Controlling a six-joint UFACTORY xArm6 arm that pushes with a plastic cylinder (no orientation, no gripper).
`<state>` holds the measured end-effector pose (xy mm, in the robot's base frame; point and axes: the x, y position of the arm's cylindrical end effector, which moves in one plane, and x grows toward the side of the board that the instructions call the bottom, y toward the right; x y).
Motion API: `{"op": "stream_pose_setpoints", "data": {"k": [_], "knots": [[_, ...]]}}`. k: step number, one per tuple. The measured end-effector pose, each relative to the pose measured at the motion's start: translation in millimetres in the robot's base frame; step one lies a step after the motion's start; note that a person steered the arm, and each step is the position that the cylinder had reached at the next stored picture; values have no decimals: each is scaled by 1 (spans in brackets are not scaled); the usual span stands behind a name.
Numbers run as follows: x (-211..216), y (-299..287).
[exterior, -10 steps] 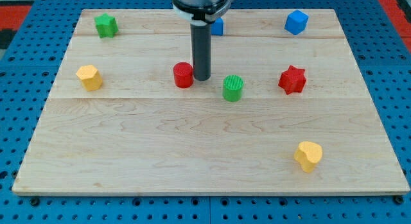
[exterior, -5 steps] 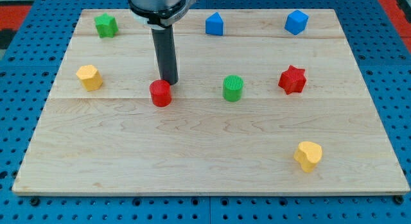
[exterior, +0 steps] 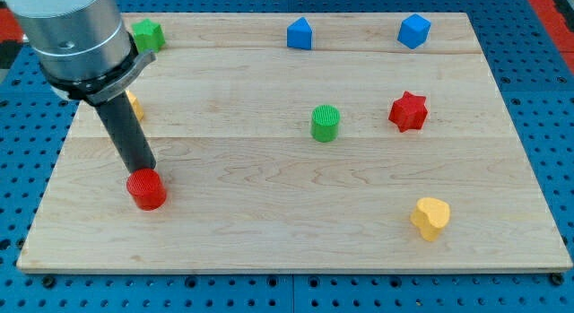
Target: Move the red circle to the bottom of the board
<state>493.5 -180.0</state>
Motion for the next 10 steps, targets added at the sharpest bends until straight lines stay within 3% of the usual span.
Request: {"op": "stream_pose_setpoints", "data": {"k": [3, 4, 6, 7, 10], "knots": [[33, 48], [33, 43], [30, -33], [69, -24], [72, 124]]}}
